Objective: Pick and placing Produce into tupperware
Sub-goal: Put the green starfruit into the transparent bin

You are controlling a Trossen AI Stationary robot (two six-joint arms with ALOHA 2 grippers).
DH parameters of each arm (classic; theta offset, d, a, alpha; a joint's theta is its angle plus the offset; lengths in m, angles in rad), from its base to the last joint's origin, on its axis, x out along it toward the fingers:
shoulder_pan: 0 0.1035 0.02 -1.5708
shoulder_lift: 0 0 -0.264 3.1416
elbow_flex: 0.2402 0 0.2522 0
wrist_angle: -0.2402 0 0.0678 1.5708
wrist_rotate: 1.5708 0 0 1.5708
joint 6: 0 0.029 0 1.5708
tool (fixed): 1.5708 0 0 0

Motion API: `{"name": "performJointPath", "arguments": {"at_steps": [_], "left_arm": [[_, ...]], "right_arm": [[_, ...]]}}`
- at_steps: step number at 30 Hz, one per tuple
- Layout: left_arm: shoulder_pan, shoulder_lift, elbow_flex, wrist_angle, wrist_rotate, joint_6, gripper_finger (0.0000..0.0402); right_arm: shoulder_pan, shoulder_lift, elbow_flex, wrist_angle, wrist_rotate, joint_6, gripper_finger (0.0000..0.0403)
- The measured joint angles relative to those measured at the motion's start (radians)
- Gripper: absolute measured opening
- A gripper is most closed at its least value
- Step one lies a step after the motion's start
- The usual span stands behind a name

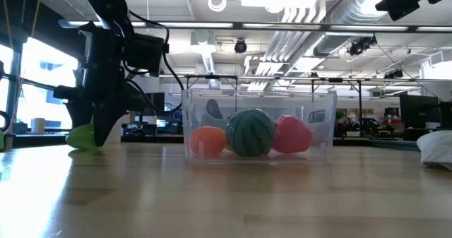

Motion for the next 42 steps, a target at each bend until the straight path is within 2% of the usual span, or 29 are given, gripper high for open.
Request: {"name": "performJointPath", "arguments": {"at_steps": [4, 12, 16, 22, 30, 42], "left_arm": [[0.000, -0.001, 0.000, 0.000, 0.003, 0.025, 0.0205], [0.000, -0.002, 0.006, 0.004, 0.044, 0.122, 0.0205], [-0.004, -0.002, 0.054, 0.000, 0.050, 0.226, 0.0217], [-0.032, -0.002, 0.166, -0.026, -0.008, 0.353, 0.0206], [-0.115, -0.002, 0.389, -0.028, -0.037, 0.595, 0.0211], [-0.316, -0.003, 0.866, -0.021, -0.170, 0.930, 0.0207]], "right_arm": [[0.000, 0.000, 0.000, 0.000, 0.000, 0.000, 0.0084], [0.000, 0.000, 0.000, 0.000, 0.000, 0.000, 0.0084], [0.000, 0.000, 0.000, 0.000, 0.000, 0.000, 0.0084], [0.000, 0.000, 0.000, 0.000, 0.000, 0.000, 0.0084], [0.000, 0.000, 0.000, 0.000, 0.000, 0.000, 0.0084], [0.000, 0.000, 0.000, 0.000, 0.000, 0.000, 0.0084]]}}
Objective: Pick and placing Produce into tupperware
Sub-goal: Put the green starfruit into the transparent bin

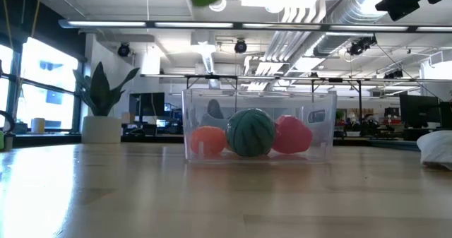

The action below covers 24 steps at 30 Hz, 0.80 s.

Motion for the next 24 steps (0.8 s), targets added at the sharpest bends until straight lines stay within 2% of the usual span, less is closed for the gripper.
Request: {"name": "performJointPath", "arguments": {"at_steps": [6, 11, 16, 24], "left_arm": [[-0.074, -0.002, 0.110, 0.065, -0.035, 0.097, 0.0219], [-0.077, 0.024, 0.119, 0.155, 0.048, 0.116, 0.0206], [-0.076, 0.106, 0.118, 0.171, 0.080, 0.165, 0.0206], [-0.076, 0.304, 0.117, 0.219, 0.157, 0.197, 0.0217]], "right_arm": [[0.000, 0.000, 0.000, 0.000, 0.000, 0.000, 0.0084], [0.000, 0.000, 0.000, 0.000, 0.000, 0.000, 0.0084], [0.000, 0.000, 0.000, 0.000, 0.000, 0.000, 0.0084], [0.000, 0.000, 0.000, 0.000, 0.000, 0.000, 0.0084]]}}
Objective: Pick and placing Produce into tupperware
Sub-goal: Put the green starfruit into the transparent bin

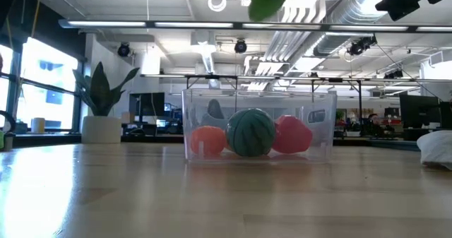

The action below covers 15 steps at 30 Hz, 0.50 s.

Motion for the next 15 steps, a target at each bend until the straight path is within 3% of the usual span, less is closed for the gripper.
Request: {"name": "performJointPath", "arguments": {"at_steps": [8, 15], "left_arm": [[0.046, 0.180, -0.001, -0.024, 0.076, 0.014, 0.0206], [0.077, 0.271, -0.001, -0.089, 0.077, 0.014, 0.0210]], "right_arm": [[0.000, 0.000, 0.000, 0.000, 0.000, 0.000, 0.0084], [0.000, 0.001, 0.000, 0.000, 0.000, 0.000, 0.0084]]}}
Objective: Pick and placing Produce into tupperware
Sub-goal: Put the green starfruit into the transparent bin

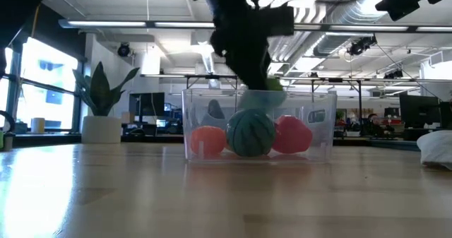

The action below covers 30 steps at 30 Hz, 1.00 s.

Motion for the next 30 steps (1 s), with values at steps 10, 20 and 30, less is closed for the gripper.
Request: {"name": "performJointPath", "arguments": {"at_steps": [10, 20, 30], "left_arm": [[0.001, 0.019, 0.000, -0.098, -0.042, 0.002, 0.0214], [-0.005, 0.018, 0.000, -0.149, -0.035, 0.020, 0.0211], [-0.012, 0.018, 0.001, -0.155, -0.020, 0.051, 0.0208]], "right_arm": [[0.000, 0.000, 0.000, 0.000, 0.000, 0.000, 0.0084], [0.000, 0.000, 0.000, 0.000, 0.000, 0.000, 0.0084], [0.000, 0.000, 0.000, 0.000, 0.000, 0.000, 0.0084]]}}
